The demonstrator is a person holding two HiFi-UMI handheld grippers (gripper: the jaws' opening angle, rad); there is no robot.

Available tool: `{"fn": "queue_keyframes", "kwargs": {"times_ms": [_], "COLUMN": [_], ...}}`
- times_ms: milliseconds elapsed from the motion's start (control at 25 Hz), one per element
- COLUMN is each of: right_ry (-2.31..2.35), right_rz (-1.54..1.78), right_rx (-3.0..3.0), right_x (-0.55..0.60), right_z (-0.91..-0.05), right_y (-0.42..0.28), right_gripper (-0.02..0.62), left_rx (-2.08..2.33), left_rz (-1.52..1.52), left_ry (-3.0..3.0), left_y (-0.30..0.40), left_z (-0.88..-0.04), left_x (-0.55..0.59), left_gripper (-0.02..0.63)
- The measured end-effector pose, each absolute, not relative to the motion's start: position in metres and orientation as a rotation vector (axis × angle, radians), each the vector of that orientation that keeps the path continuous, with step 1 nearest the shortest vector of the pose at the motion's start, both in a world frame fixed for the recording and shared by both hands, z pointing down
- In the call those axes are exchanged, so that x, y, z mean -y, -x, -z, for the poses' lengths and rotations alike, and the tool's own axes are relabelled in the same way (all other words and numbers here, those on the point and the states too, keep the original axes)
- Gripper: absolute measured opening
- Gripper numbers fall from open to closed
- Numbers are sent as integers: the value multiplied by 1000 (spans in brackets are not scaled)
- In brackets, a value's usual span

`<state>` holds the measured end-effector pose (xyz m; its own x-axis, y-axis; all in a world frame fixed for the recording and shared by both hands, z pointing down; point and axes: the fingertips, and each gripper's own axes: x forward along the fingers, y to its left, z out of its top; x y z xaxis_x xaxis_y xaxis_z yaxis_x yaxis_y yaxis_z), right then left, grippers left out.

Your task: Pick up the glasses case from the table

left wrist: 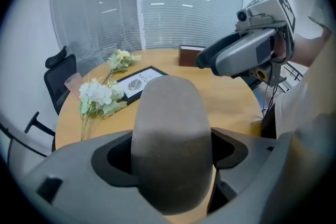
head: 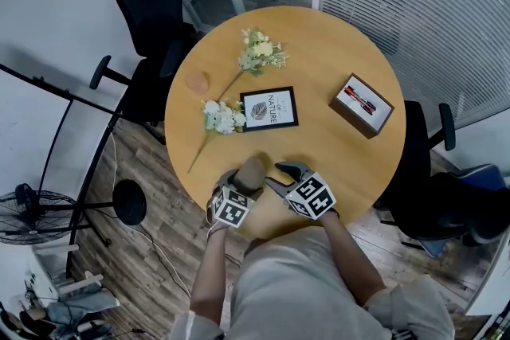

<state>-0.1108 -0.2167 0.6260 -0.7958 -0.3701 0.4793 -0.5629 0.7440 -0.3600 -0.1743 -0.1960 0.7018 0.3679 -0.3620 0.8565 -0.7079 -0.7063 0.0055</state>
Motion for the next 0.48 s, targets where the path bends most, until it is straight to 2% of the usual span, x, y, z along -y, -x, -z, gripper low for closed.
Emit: {"fn": "queue_keyframes", "kwargs": {"times_ms": [480], "right_ry": [-715], "right_rz": [-704], "right_rx": [2562], "right_x": [209], "right_z": [-626], "right_y": [104], "right_gripper": [183], "left_rx": [1106], "left_rz": [-896], "left_ry": [-2316], "left_y": [169], "left_z": [-635], "left_x": [209], "left_gripper": [379]}}
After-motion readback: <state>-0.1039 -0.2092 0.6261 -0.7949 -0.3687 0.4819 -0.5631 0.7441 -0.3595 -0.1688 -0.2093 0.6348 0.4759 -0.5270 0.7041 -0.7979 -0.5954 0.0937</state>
